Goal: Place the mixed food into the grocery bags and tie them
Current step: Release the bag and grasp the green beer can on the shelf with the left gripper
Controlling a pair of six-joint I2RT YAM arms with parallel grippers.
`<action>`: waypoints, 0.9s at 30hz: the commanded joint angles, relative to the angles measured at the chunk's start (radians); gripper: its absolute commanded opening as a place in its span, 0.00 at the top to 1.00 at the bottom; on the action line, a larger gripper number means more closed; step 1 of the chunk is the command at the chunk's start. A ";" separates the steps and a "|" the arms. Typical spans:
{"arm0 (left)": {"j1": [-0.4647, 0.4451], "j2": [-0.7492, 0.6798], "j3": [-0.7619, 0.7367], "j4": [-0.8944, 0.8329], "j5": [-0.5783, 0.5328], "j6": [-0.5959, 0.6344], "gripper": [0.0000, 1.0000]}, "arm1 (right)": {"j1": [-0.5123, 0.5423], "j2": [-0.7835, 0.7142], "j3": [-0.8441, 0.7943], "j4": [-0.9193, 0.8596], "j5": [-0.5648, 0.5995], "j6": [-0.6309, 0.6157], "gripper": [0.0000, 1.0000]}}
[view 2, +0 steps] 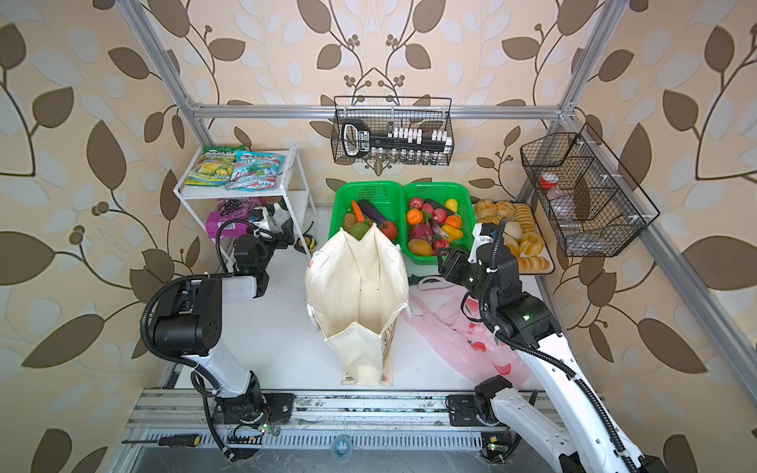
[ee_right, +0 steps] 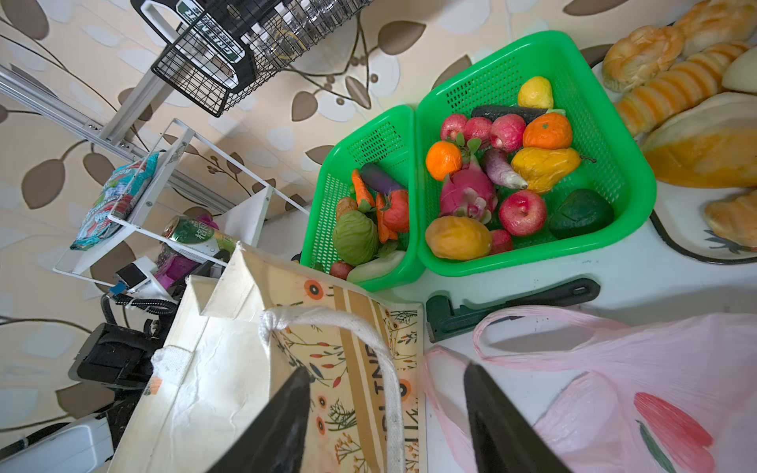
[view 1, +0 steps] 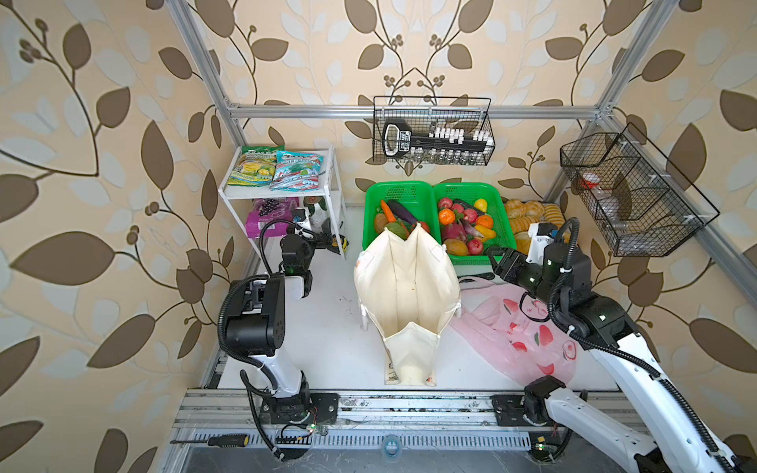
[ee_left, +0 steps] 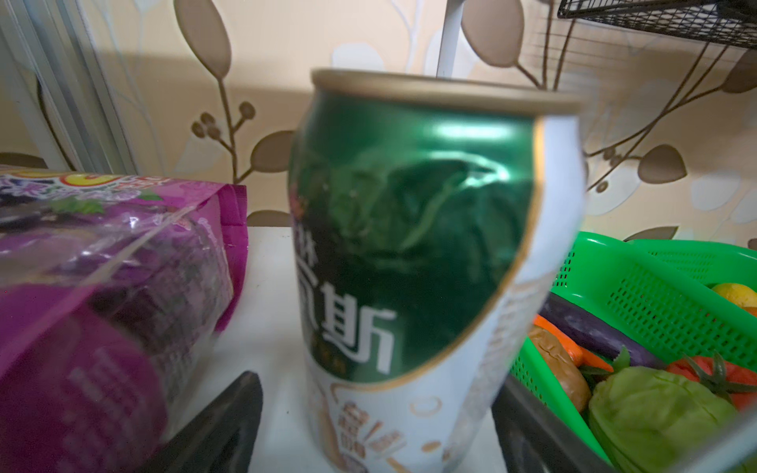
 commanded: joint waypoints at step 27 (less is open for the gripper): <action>0.008 0.062 0.104 0.088 0.060 0.011 0.32 | -0.009 0.009 -0.036 -0.017 -0.043 0.006 0.39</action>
